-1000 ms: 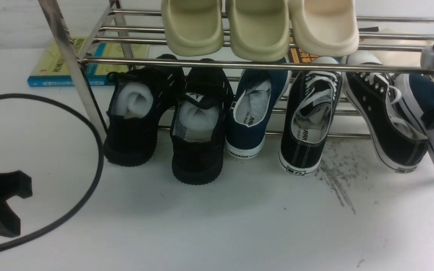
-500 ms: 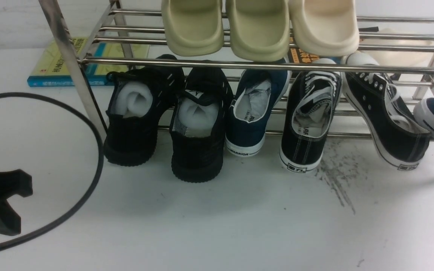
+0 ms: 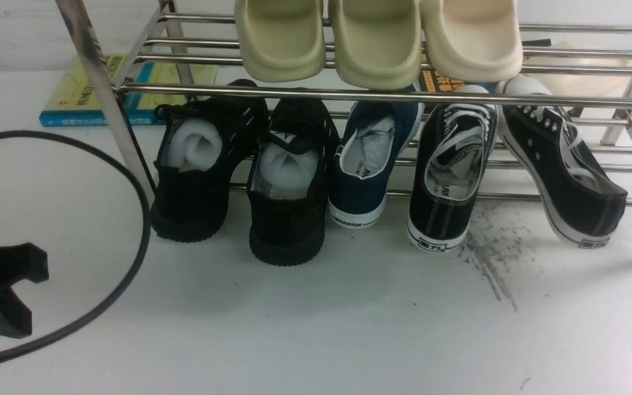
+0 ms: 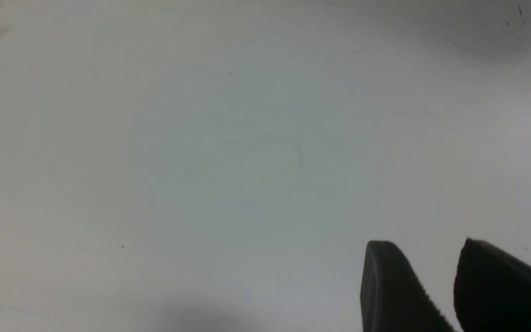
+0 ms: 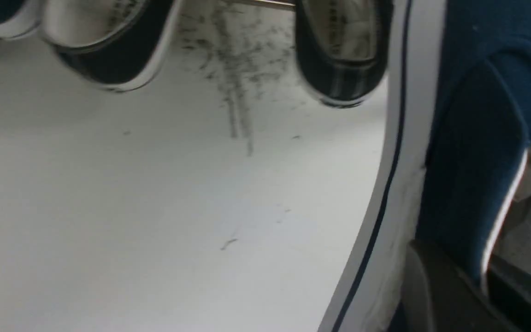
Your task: Take the shoes off the shelf with your hand on the white table.
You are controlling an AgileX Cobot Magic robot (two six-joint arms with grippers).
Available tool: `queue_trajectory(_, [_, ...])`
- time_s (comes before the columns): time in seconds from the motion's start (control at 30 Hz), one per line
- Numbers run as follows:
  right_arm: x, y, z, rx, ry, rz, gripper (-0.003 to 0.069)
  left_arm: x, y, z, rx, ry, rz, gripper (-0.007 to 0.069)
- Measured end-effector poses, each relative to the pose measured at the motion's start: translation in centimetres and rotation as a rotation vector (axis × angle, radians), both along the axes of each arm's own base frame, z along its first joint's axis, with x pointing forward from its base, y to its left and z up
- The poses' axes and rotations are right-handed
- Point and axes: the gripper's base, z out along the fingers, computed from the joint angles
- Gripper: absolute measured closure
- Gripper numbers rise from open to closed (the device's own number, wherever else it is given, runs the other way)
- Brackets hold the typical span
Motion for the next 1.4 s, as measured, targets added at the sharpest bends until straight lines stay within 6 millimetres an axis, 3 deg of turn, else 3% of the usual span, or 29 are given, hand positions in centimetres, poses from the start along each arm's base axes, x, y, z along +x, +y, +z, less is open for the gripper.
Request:
queue_trajectory(0.1, [-1.3, 1.5, -0.7, 0.051, 0.022, 0.082, 0.0622, 0.0, 0.0, 0.0, 0.000, 0.000, 0.000, 0.0383])
queue_trajectory(0.13, [-2.4, 3.2, -1.8, 0.112, 0.074, 0.169, 0.0622, 0.0, 0.0, 0.0, 0.000, 0.000, 0.000, 0.0383])
queue_trajectory(0.2, [-3.1, 4.3, -2.7, 0.138, 0.123, 0.223, 0.0622, 0.0, 0.0, 0.0, 0.000, 0.000, 0.000, 0.0383])
queue_trajectory(0.27, [-4.8, 6.6, -4.9, 0.170, 0.248, 0.310, 0.0622, 0.0, 0.0, 0.0, 0.000, -0.001, 0.000, 0.0383])
queue_trajectory(0.33, [-5.5, 7.6, -5.9, 0.167, 0.305, 0.330, 0.0622, 0.0, 0.0, 0.0, 0.000, -0.001, 0.000, 0.0383])
queue_trajectory(0.37, [-6.0, 8.8, -7.4, 0.133, 0.361, 0.316, 0.0622, 0.0, 0.0, 0.0, 0.001, -0.001, 0.000, 0.0383])
queue_trajectory(0.57, [-5.9, 12.9, -10.8, -0.068, 0.330, 0.209, 0.0622, 0.0, 0.0, 0.0, 0.000, -0.001, 0.000, 0.0383])
queue_trajectory(0.83, [-4.3, 17.7, -15.6, -0.159, 0.273, 0.120, 0.0622, 0.0, 0.0, 0.0, 0.000, -0.001, 0.000, 0.0383])
queue_trajectory(1.17, [-2.9, 20.5, -20.2, -0.181, 0.281, 0.039, 0.0617, 0.0, 0.0, 0.0, 0.000, -0.001, 0.000, 0.0383])
queue_trajectory(1.4, [-2.4, 20.6, -20.8, -0.193, 0.257, -0.013, 0.0594, 0.0, 0.0, 0.0, 0.000, -0.003, 0.000, 0.0383])
